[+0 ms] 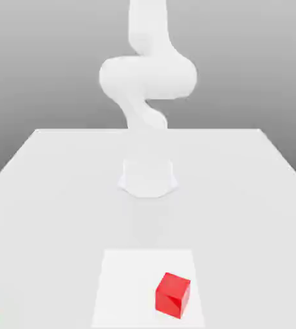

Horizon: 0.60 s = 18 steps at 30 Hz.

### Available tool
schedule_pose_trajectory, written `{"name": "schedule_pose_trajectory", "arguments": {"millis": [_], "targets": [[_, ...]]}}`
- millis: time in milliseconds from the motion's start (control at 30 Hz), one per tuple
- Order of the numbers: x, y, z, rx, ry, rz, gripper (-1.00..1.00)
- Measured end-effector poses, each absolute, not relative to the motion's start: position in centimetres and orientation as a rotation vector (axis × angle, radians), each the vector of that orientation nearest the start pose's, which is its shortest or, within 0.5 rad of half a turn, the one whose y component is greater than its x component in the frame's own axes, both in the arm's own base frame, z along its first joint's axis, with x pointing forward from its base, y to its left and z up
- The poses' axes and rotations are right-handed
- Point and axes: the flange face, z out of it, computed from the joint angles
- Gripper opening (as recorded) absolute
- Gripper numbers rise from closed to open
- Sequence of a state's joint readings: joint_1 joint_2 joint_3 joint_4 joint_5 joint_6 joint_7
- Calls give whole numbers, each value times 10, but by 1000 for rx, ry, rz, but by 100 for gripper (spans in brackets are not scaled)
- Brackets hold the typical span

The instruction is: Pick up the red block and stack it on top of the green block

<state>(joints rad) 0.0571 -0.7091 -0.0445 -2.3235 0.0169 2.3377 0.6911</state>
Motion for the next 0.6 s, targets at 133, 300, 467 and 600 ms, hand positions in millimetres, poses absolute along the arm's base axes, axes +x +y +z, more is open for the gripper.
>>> {"name": "schedule_pose_trajectory", "arguments": {"millis": [133,300,467,600], "targets": [[429,6,596,-2691,691,-776,0],[467,21,498,-2840,416,-588,0],[482,37,398,-2956,124,-402,0],[479,48,321,-3026,-127,-251,0]]}}
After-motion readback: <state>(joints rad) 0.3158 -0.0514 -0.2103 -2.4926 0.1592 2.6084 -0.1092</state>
